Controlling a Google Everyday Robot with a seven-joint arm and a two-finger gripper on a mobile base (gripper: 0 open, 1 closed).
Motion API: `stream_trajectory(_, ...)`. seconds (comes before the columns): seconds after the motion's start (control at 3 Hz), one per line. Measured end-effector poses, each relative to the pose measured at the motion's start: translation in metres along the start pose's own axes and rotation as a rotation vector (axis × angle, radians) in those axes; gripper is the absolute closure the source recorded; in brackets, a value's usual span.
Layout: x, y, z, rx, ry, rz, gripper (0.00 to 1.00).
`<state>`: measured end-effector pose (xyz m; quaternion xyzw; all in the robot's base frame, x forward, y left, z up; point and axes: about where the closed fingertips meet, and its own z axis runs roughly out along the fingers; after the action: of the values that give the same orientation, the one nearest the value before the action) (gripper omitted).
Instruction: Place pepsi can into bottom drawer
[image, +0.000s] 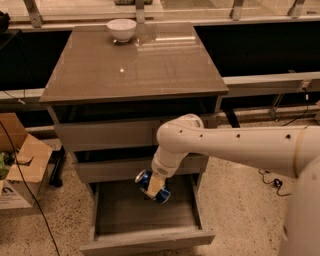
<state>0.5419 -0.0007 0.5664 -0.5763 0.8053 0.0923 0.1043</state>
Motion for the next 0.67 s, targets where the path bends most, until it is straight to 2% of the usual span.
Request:
stream_trajectory(0.33, 0.0212, -0.0137, 0.0455, -0.064, -0.013, 0.111, 1.00)
stream_trajectory(0.67, 0.0216, -0.0131, 0.0465, -0.066, -0.012, 0.110, 1.00)
